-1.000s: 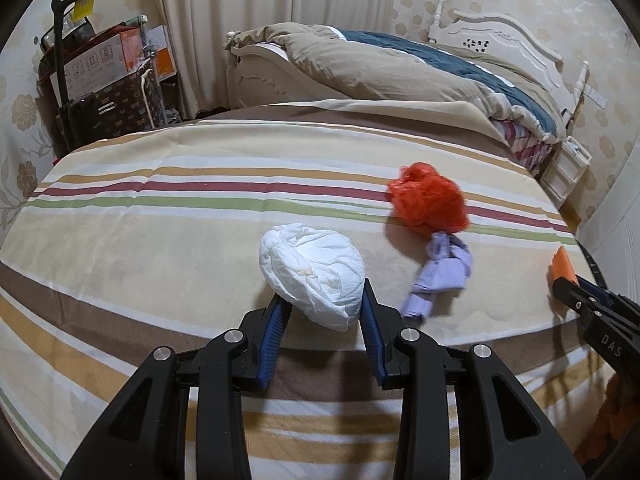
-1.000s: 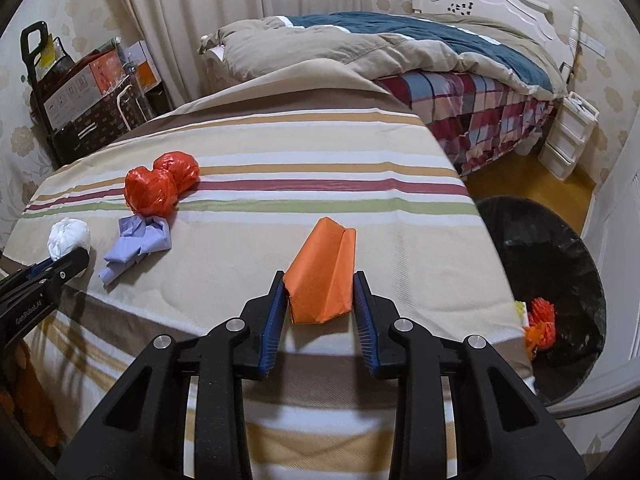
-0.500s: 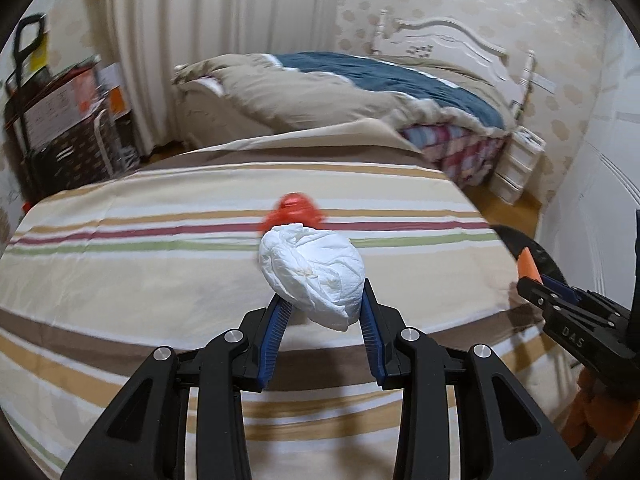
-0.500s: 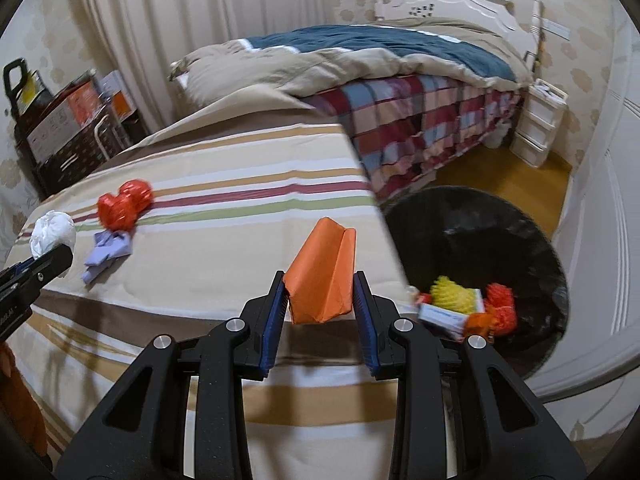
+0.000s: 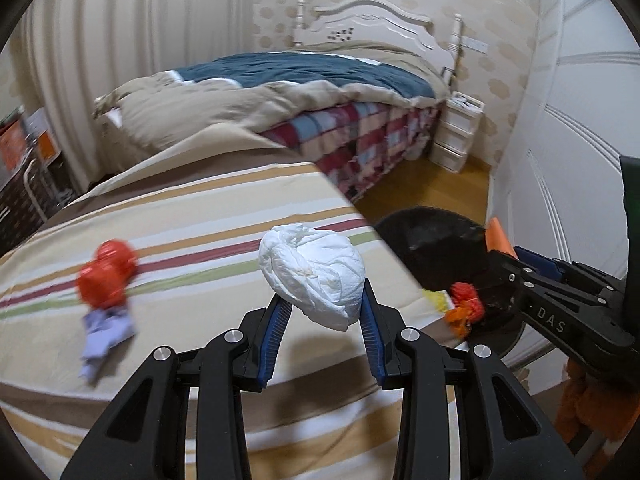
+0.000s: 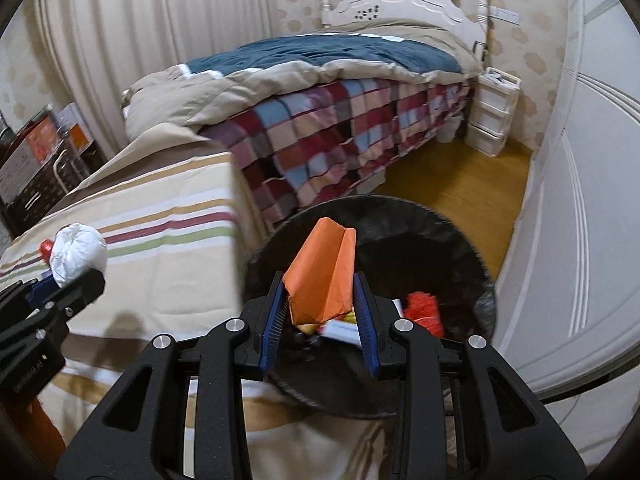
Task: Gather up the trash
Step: 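Carry the orange paper and white tissue ball over the bin and release both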
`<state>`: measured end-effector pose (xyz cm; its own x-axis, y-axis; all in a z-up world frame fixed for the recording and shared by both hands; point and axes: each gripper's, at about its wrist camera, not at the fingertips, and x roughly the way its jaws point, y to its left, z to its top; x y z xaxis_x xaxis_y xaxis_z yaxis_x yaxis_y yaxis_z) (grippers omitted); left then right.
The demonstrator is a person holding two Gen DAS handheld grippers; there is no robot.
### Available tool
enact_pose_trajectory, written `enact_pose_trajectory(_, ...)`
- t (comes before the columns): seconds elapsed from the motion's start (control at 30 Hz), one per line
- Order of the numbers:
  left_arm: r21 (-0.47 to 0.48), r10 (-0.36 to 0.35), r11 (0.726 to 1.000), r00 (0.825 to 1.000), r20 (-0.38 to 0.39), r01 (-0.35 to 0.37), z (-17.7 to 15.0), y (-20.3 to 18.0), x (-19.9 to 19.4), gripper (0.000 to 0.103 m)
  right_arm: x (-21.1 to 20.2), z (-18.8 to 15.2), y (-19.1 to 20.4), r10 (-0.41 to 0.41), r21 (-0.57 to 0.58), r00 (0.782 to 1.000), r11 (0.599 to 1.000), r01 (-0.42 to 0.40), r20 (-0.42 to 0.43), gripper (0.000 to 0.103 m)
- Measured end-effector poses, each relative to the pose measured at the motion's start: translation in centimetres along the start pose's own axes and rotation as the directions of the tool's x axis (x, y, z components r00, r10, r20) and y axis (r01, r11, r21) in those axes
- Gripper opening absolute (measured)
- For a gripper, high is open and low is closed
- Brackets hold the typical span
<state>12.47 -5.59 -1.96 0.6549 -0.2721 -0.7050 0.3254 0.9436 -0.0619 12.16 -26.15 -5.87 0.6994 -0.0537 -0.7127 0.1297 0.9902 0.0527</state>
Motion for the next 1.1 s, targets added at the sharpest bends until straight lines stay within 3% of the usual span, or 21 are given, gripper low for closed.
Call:
enact_pose_trajectory(0.47,0.075,-0.028,0.997,1.0,-0.01,0.029,3.0,-6.7,4.5,0.037,2.4,1.0,-5.1,-0.033,0.053,0.999,0.998,0.034,-0.019,0.032)
enact_pose_trajectory(0.8,0.105,-0.004,0.994,1.0,-0.029,0.007,3.4,-8.2,6.3,0.038,3.4,1.2,-6.5,-0.04,0.068,0.999,0.997,0.042,-0.024,0.035)
enact_pose_trajectory(0.9,0.105,0.002,0.995,0.999,-0.04,0.002,3.3,-8.2,6.6,0.049,3.4,1.2,-7.0,-0.055,0.085,0.998,0.995,0.056,-0.017,0.06)
enact_pose_trajectory(1.0,0.091,0.013,0.996,0.999,-0.03,-0.01,3.1,-7.9,6.3,0.07,3.2,1.1,-7.3,-0.069,0.105,0.998,0.992,0.07,-0.005,0.062)
enact_pose_trajectory(1.1,0.069,0.008,0.998,1.0,-0.024,-0.007,3.0,-7.3,6.0,0.077,3.0,1.1,-7.5,-0.08,0.117,0.997,0.99,0.079,-0.003,0.069)
